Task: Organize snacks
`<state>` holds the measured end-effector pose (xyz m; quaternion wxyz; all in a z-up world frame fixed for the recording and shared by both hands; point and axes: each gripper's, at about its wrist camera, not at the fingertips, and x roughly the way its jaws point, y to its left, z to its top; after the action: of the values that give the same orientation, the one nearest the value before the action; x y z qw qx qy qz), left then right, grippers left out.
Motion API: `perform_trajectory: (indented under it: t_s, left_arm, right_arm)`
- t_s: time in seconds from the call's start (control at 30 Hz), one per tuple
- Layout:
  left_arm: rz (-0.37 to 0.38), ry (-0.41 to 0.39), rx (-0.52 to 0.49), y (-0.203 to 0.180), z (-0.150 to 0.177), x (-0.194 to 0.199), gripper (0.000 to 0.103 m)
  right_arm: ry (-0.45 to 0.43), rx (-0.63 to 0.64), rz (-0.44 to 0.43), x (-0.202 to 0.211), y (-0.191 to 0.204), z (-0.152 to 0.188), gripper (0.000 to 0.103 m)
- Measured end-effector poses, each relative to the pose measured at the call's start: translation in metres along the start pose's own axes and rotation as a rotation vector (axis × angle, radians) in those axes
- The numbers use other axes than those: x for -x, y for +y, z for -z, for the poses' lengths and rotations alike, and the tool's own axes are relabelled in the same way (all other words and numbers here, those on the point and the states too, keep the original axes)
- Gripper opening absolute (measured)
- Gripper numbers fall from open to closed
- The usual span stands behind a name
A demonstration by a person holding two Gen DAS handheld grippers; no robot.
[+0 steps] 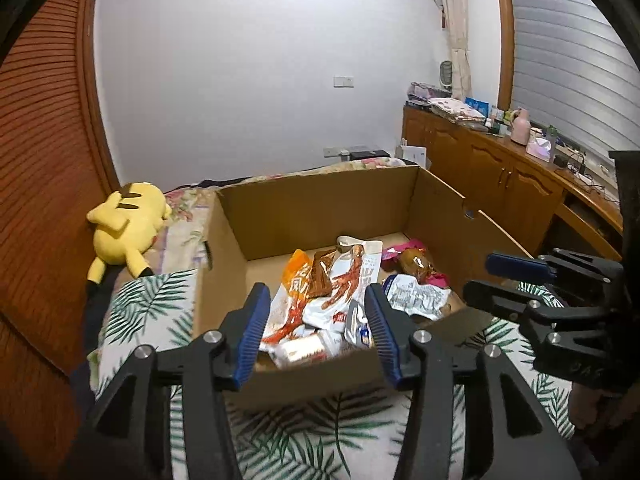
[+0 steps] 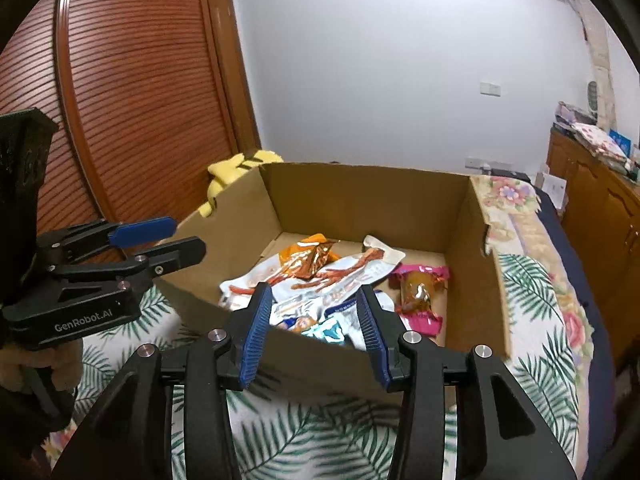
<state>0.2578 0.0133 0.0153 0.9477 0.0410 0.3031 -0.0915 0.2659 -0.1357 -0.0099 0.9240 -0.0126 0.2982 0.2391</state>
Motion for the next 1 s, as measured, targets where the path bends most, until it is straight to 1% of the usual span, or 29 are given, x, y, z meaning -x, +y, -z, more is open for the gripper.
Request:
perform_trajectory:
  t_s: [0.07, 0.13, 0.2, 0.27, 0.37, 0.43, 0.47, 0.53, 0.6, 0.67, 0.7, 0.8, 1.0]
  left_arm:
    - [-0.016, -0.005, -0.003, -0.003, 0.005, 0.012, 0.052]
    - [-0.024, -0.016, -0.001, -0.004, 0.009, 0.026, 0.058]
    - [-0.032, -0.038, 0.003, -0.007, 0.015, 0.041, 0.068]
    - [-0.039, -0.054, 0.005, -0.010, 0.020, 0.053, 0.070]
    - [-0.050, -0.063, 0.008, -0.015, 0.029, 0.071, 0.071]
    - [-0.051, -0.071, 0.009, -0.017, 0.034, 0.080, 0.072]
    - [-0.053, -0.074, 0.010, -0.018, 0.037, 0.085, 0.073]
    - [-0.059, -0.084, 0.017, -0.020, 0.043, 0.095, 0.077]
    - [-0.061, -0.092, 0.017, -0.023, 0.048, 0.104, 0.083]
    - [-0.062, -0.101, 0.012, -0.026, 0.054, 0.115, 0.089]
    - [-0.061, -0.105, 0.012, -0.027, 0.056, 0.119, 0.092]
    - [-0.074, -0.122, 0.024, -0.031, 0.063, 0.129, 0.094]
    - [-0.108, -0.156, 0.056, -0.034, 0.072, 0.145, 0.094]
  right_arm:
    - [-0.008, -0.008, 0.010, 0.011, 0.001, 0.004, 0.047]
    - [-0.018, -0.013, 0.022, 0.023, 0.004, 0.008, 0.050]
    - [-0.030, -0.015, 0.044, 0.036, 0.008, 0.013, 0.053]
    - [-0.042, -0.012, 0.066, 0.047, 0.012, 0.018, 0.056]
    - [-0.055, -0.010, 0.089, 0.061, 0.018, 0.027, 0.064]
    - [-0.065, -0.010, 0.104, 0.070, 0.022, 0.033, 0.073]
    - [-0.069, -0.011, 0.110, 0.074, 0.023, 0.036, 0.075]
    - [-0.078, -0.012, 0.120, 0.082, 0.027, 0.042, 0.087]
    - [-0.095, -0.012, 0.125, 0.091, 0.030, 0.047, 0.094]
    - [-0.103, -0.013, 0.132, 0.098, 0.033, 0.052, 0.097]
    - [-0.108, -0.015, 0.135, 0.102, 0.034, 0.054, 0.103]
    - [-0.120, -0.016, 0.152, 0.110, 0.040, 0.059, 0.103]
    - [-0.140, -0.023, 0.181, 0.126, 0.044, 0.067, 0.103]
